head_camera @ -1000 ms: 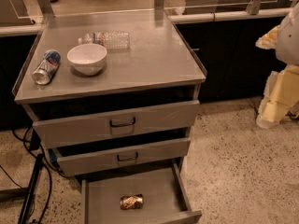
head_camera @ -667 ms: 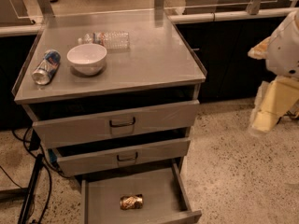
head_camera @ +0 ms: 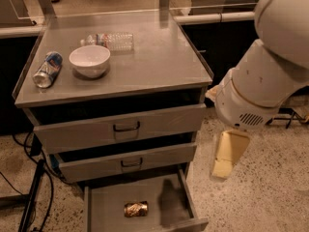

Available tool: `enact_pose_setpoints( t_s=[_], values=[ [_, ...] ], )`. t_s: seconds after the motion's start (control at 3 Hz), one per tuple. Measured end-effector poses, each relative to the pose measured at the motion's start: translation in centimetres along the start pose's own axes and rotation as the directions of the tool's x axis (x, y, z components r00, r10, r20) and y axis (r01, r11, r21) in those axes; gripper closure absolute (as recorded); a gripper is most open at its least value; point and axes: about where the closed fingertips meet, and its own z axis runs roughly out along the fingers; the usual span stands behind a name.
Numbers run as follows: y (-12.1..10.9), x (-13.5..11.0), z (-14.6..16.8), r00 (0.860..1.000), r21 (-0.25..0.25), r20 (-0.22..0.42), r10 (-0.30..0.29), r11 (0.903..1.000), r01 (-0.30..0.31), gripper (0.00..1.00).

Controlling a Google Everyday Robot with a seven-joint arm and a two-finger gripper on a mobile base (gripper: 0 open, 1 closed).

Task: Pick orange can from bottom drawer and place on counter

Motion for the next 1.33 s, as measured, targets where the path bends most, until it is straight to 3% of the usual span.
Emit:
enact_pose_setpoints(
  t_s=[0.67, 1.0, 1.33],
  values=[
    [0.6, -0.6, 1.3, 1.0, -0.012, 0.003, -0.002, 0.9999, 0.002, 0.0],
    [4.2, -4.6, 9.1, 1.0, -0.089, 0.023, 0.003, 0.9961, -0.001, 0.0],
    [5.5, -6.9, 13.1, 0.999, -0.129, 0.038, 0.006, 0.9916, -0.001, 0.0]
  ],
)
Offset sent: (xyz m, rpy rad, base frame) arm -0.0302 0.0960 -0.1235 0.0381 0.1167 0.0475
